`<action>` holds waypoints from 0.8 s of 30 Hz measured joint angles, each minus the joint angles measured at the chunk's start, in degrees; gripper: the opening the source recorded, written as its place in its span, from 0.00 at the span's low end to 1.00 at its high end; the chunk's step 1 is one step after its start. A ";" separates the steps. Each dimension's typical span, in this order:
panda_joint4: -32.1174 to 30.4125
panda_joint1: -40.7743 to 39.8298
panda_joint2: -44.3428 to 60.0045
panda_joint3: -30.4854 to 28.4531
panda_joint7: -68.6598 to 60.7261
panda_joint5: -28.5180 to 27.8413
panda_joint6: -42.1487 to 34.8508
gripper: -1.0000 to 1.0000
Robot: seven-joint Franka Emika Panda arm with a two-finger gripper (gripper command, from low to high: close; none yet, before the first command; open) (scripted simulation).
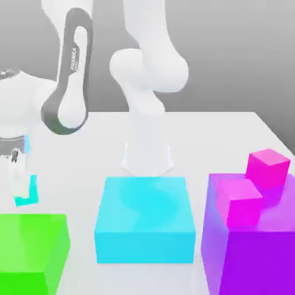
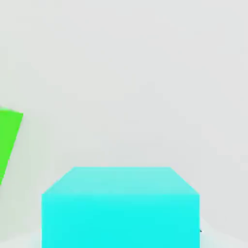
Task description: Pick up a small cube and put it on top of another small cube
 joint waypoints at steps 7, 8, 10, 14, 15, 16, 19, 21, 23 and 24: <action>11.31 13.69 -8.80 9.48 7.61 -0.69 -16.64 0.00; 12.07 15.00 -9.70 11.17 8.47 -0.17 -18.54 0.00; 13.34 17.85 -11.43 14.22 10.14 0.81 -22.05 0.00; 15.40 23.53 -14.93 20.24 13.20 2.95 -28.72 0.00; 15.83 24.94 -15.86 21.79 13.92 3.55 -30.36 0.00; 16.30 26.40 -16.82 23.32 14.67 4.13 -32.06 0.00; 16.65 30.91 -18.15 28.28 17.33 6.31 -35.84 0.00; 15.36 33.77 -16.38 32.07 19.74 7.18 -34.35 0.00; 14.28 34.46 -15.41 33.15 20.44 7.28 -32.69 1.00; 14.28 34.46 -15.41 33.15 20.44 7.28 -32.69 1.00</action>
